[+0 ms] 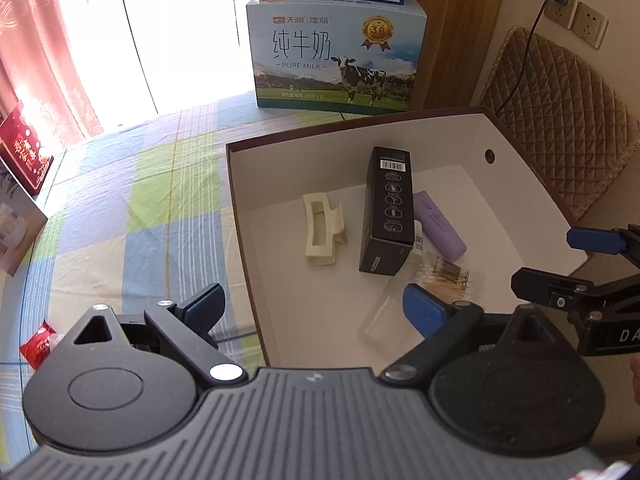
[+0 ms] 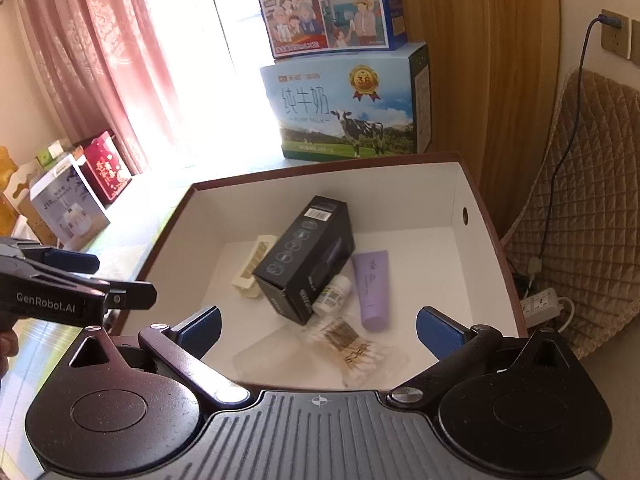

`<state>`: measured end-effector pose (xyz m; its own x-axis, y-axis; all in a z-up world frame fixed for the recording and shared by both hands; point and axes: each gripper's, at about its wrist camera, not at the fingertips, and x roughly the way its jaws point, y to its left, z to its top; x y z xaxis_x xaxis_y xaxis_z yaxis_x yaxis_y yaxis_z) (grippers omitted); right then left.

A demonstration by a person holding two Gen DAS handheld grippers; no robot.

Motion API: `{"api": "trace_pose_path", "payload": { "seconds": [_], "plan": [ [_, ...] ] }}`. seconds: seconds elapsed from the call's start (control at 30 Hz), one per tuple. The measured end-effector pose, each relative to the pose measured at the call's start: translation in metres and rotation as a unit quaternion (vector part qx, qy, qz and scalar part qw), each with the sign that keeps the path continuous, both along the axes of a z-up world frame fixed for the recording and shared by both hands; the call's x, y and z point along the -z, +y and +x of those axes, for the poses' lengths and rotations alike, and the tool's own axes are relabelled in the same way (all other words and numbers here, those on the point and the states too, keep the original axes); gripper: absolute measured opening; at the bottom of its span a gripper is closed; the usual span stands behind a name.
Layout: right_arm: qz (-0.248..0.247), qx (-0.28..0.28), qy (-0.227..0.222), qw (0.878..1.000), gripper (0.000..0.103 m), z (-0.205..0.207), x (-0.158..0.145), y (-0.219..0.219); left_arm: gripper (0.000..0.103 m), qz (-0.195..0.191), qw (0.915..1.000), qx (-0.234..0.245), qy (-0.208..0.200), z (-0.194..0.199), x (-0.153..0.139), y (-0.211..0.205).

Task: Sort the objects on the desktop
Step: 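Withdraw both open tools from the box back toward the table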

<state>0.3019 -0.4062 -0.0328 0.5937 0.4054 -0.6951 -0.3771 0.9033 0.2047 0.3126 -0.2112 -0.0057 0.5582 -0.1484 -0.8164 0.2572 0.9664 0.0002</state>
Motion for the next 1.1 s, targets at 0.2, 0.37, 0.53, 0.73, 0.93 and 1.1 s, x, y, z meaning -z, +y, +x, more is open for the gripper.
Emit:
{"api": "trace_pose_path", "payload": {
  "seconds": [0.2,0.37,0.53,0.73,0.93,1.1],
  "plan": [
    [0.000,-0.002,0.000,1.000,0.101,-0.019,-0.003,0.007,0.094,0.002,1.0000,-0.006,-0.005,-0.026,-0.003,0.011],
    [0.003,0.002,0.006,1.000,0.101,-0.036,0.000,0.011,0.094,0.007,0.9999,-0.014,-0.002,-0.046,-0.001,0.024],
    [0.003,0.000,0.018,1.000,0.101,-0.054,0.005,0.018,0.094,0.007,0.9996,-0.025,0.010,-0.064,0.006,0.041],
    [0.002,-0.001,0.025,1.000,0.101,-0.072,0.007,0.028,0.094,0.008,0.9993,-0.032,0.015,-0.085,0.008,0.059],
    [-0.002,-0.014,0.033,0.999,0.101,-0.090,0.010,0.045,0.094,0.012,0.9989,-0.042,0.018,-0.101,0.008,0.081],
    [-0.005,-0.036,0.044,0.998,0.101,-0.105,0.015,0.067,0.094,0.015,0.9981,-0.056,0.022,-0.112,0.009,0.103]
  ]
}}
